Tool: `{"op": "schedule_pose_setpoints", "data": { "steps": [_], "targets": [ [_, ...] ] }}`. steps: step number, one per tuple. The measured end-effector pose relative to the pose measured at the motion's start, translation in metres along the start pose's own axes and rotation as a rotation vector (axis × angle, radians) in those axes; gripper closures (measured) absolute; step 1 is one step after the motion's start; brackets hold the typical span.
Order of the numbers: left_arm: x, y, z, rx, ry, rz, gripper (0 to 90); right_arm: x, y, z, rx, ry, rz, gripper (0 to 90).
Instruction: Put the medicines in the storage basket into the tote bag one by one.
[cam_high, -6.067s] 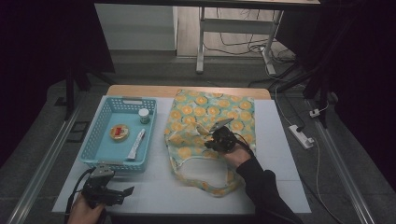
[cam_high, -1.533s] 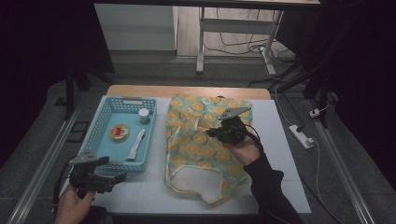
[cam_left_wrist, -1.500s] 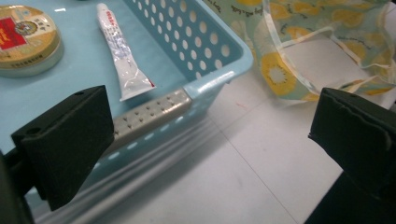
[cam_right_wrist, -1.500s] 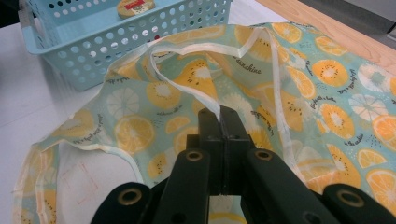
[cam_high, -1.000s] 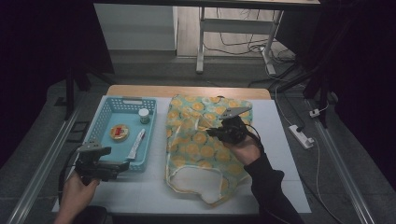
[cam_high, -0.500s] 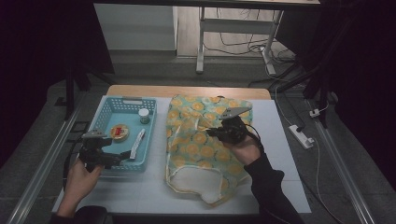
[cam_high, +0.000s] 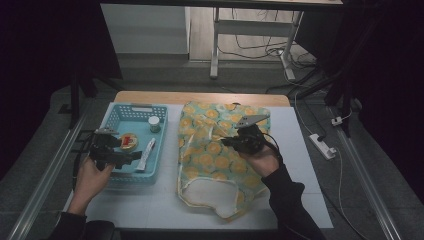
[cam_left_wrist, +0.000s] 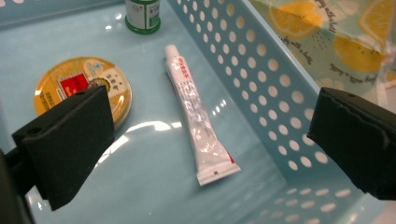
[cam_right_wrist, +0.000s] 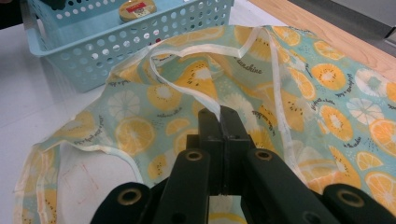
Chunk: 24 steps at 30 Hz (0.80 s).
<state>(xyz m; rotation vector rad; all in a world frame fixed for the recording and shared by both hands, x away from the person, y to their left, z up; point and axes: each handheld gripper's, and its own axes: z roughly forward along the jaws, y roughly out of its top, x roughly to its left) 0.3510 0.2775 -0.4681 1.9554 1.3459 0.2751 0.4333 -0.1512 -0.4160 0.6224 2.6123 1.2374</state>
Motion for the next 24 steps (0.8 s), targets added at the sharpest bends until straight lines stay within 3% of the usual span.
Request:
{"op": "schedule_pose_setpoints", "data": {
  "steps": [13,24],
  "targets": [
    [0.021,0.022,0.015,0.053,0.007,0.007,0.0,0.0,-0.001,0.0,-0.001,0.002,0.002,90.0],
    [0.044,0.032,0.029,0.053,0.022,-0.017,0.0,0.0,-0.001,0.001,0.002,0.011,0.007,90.0]
  ]
}}
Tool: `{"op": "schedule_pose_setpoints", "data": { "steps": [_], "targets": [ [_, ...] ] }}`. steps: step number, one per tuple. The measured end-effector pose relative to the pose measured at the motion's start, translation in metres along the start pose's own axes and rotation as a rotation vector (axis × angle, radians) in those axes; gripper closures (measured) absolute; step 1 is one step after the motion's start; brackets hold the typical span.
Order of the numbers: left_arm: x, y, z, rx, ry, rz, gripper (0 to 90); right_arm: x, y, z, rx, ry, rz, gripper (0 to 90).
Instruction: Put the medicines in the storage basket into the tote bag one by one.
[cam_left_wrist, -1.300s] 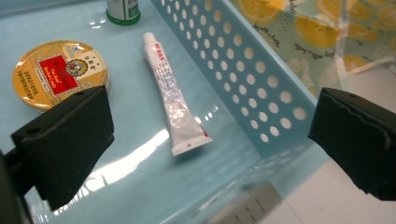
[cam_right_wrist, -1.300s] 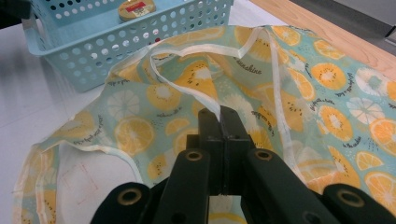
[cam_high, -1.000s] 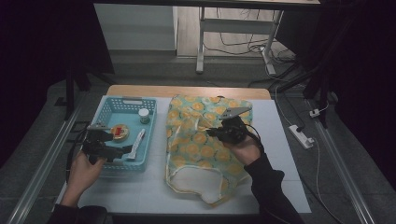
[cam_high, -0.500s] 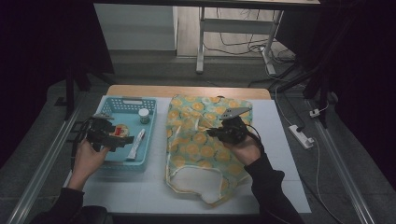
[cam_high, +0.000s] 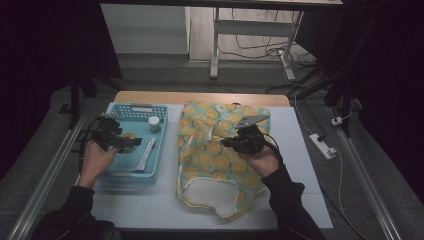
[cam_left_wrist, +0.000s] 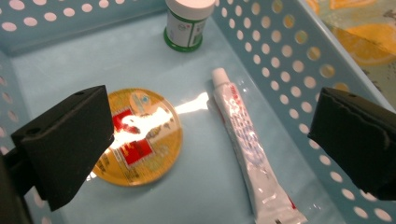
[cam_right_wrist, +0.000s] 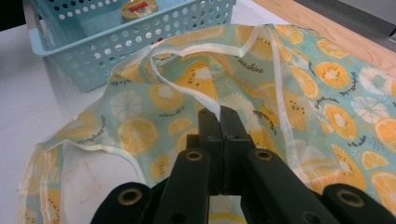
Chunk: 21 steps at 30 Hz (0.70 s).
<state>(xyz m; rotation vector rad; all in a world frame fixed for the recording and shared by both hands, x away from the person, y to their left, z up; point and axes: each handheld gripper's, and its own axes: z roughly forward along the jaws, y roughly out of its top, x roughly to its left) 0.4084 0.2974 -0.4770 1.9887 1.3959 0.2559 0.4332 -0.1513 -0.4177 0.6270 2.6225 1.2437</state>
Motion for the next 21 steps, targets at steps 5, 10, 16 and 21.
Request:
{"op": "schedule_pose_setpoints", "data": {
  "steps": [5,10,16,21],
  "targets": [
    [0.008,0.006,0.009,0.015,0.022,-0.014,0.0,0.0,0.0,0.0,0.004,0.001,-0.002,90.0],
    [0.015,0.011,0.017,0.02,0.009,-0.011,0.0,0.0,0.0,0.001,0.005,0.001,0.0,90.0],
    [0.025,0.015,0.029,0.06,0.025,-0.022,0.0,0.0,-0.001,0.001,0.005,0.001,-0.002,90.0],
    [0.026,0.019,0.043,0.117,0.051,0.007,0.0,0.0,-0.001,0.001,0.007,0.005,-0.003,90.0]
  ]
}}
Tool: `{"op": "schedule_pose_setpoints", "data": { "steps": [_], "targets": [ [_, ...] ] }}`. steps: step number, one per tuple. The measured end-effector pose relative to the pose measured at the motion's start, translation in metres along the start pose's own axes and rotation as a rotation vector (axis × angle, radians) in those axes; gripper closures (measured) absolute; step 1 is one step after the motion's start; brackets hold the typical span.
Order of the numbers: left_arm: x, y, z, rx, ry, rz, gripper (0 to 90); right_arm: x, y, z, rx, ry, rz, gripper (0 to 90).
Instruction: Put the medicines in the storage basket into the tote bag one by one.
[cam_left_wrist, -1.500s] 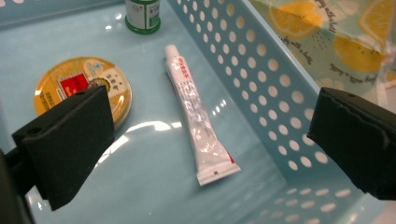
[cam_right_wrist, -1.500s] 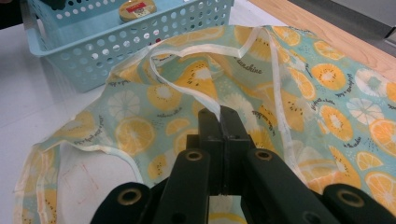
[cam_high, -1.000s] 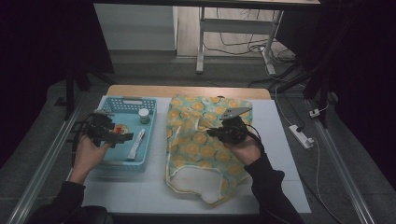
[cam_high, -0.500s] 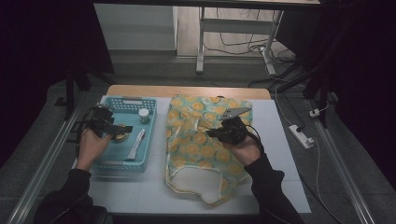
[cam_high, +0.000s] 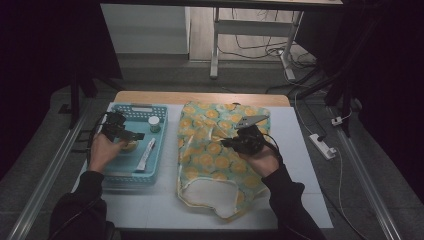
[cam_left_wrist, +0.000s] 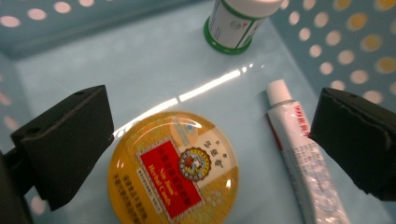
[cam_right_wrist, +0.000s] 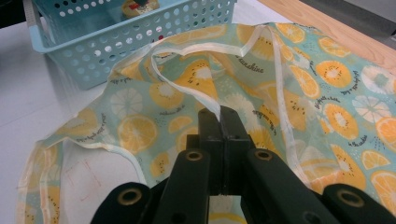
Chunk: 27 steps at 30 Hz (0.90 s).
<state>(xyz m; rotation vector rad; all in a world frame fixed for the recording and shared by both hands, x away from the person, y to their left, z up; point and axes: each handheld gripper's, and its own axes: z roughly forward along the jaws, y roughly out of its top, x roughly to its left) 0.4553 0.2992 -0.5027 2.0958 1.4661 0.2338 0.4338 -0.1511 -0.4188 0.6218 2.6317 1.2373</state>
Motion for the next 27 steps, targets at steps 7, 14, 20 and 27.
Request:
{"op": "schedule_pose_setpoints", "data": {
  "steps": [7,14,20,27],
  "targets": [
    [0.0,0.008,0.013,0.063,0.012,0.024,0.0,0.0,0.0,0.001,0.002,0.004,-0.002,90.0],
    [0.002,0.004,0.02,0.148,0.038,0.019,0.0,-0.001,-0.001,-0.001,0.003,0.01,0.002,90.0],
    [-0.001,0.001,0.021,0.197,0.048,0.008,0.0,0.0,0.0,-0.002,0.001,0.008,0.003,90.0],
    [-0.008,-0.004,0.021,0.257,0.102,-0.008,6.0,-0.001,-0.001,-0.001,0.004,0.01,0.001,90.0]
  ]
}}
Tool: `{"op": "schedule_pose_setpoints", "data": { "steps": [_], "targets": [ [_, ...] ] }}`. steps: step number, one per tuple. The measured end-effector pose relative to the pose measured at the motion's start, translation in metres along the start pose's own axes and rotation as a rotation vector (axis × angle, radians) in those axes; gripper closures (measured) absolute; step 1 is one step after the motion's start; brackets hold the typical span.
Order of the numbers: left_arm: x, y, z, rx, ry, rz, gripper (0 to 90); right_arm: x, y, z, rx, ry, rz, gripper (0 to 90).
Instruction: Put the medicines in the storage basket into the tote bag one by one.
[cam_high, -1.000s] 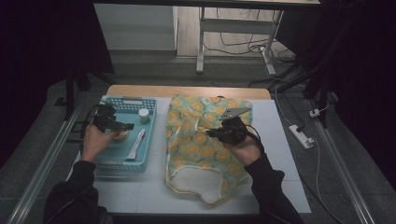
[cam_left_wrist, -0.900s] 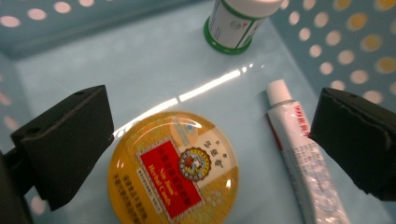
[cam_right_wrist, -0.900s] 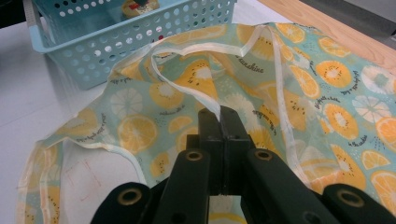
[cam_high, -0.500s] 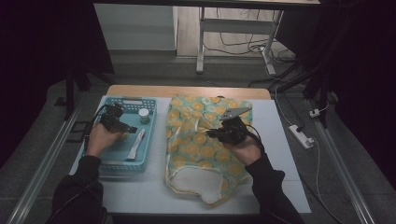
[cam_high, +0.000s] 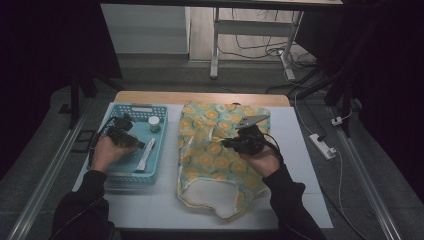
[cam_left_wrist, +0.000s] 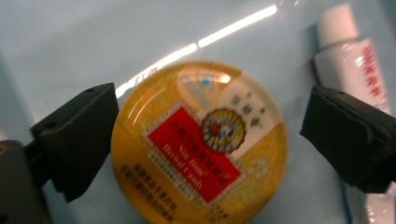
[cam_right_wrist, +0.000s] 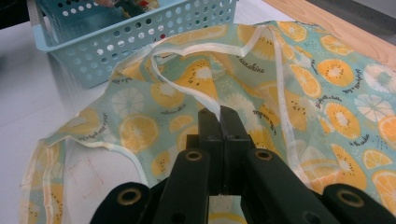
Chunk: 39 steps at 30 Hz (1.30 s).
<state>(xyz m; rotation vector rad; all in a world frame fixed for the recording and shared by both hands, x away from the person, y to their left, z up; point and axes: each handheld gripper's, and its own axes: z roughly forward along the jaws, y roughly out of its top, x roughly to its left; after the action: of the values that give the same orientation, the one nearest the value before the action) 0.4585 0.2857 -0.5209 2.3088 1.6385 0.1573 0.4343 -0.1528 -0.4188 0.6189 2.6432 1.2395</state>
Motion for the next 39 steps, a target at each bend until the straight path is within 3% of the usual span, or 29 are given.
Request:
{"op": "schedule_pose_setpoints", "data": {
  "steps": [3,4,10,25,31,39],
  "targets": [
    [-0.001,-0.002,-0.001,0.028,0.022,-0.01,14.5,0.0,0.0,0.0,-0.002,0.0,0.0,90.0],
    [-0.001,-0.003,-0.002,0.03,0.011,-0.025,18.4,0.0,0.0,0.0,-0.002,0.0,0.001,90.0],
    [-0.003,-0.003,-0.003,0.058,0.019,-0.034,19.6,-0.001,0.0,-0.001,-0.001,-0.004,0.005,90.0],
    [-0.014,-0.006,-0.034,-0.1,-0.019,0.022,19.8,-0.003,0.0,-0.004,-0.022,-0.013,0.003,90.0],
    [-0.02,-0.011,-0.047,-0.16,-0.09,0.04,19.8,-0.003,0.0,-0.005,-0.026,-0.017,0.011,90.0],
    [-0.033,-0.017,-0.064,-0.214,-0.1,0.091,19.8,-0.002,0.001,-0.005,-0.028,-0.009,0.009,90.0]
  ]
}}
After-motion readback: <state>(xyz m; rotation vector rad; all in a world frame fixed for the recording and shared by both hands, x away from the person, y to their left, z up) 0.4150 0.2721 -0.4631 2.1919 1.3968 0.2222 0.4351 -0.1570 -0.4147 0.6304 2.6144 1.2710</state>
